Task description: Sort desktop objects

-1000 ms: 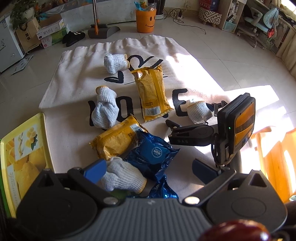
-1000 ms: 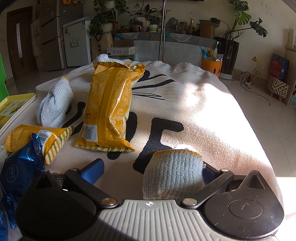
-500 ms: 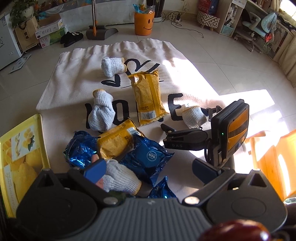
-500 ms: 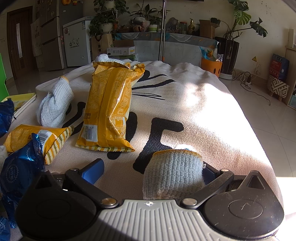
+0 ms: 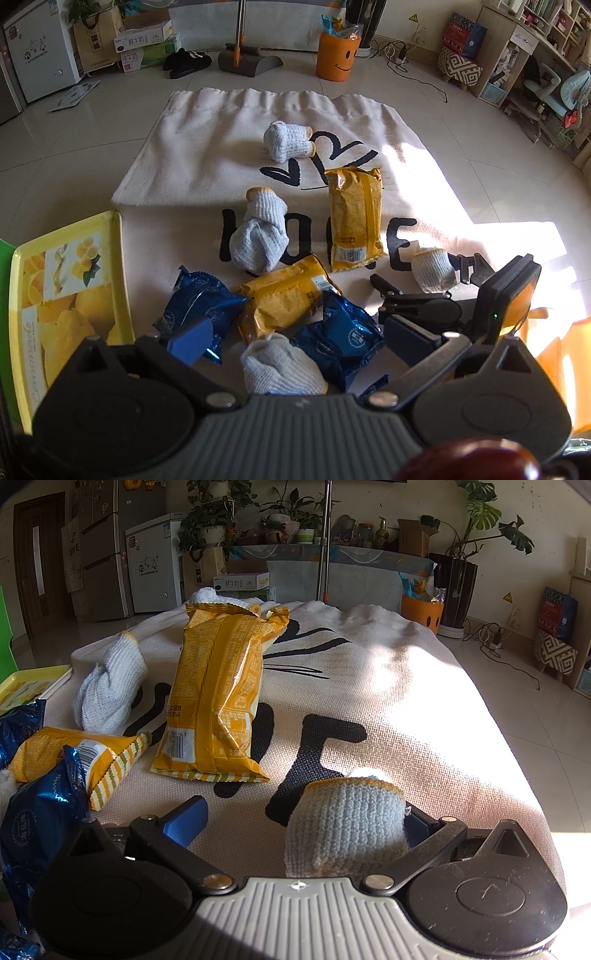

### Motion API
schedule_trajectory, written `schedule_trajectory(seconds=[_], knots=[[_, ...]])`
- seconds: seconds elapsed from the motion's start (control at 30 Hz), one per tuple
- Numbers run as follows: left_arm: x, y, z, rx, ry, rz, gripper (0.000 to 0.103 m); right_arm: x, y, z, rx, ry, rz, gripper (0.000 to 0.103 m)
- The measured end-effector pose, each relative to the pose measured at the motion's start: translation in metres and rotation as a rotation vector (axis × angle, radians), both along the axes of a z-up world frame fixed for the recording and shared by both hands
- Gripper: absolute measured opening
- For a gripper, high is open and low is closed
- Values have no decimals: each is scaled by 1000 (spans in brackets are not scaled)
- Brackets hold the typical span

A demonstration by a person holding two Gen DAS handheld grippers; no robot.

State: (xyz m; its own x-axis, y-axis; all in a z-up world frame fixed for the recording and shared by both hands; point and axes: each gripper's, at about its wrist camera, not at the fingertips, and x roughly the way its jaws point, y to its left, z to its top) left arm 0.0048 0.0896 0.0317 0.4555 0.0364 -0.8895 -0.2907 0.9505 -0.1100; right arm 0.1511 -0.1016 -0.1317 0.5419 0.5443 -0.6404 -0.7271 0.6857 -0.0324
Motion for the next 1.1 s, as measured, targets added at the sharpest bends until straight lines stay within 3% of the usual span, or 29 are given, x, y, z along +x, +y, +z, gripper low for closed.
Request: schedule_trajectory(seconds=[0.27, 0.53, 0.87, 1.1], knots=[[2, 20, -3, -1, 8, 76, 102, 0, 0, 0, 0, 0, 0, 103], [8, 14, -26, 11, 56, 52, 102, 0, 0, 0, 0, 0, 0, 103], [15, 7, -62, -72, 134, 26, 102, 0, 0, 0, 0, 0, 0, 103], [19, -5, -71, -42, 163, 2, 102, 1, 0, 0, 0, 0, 0, 103]])
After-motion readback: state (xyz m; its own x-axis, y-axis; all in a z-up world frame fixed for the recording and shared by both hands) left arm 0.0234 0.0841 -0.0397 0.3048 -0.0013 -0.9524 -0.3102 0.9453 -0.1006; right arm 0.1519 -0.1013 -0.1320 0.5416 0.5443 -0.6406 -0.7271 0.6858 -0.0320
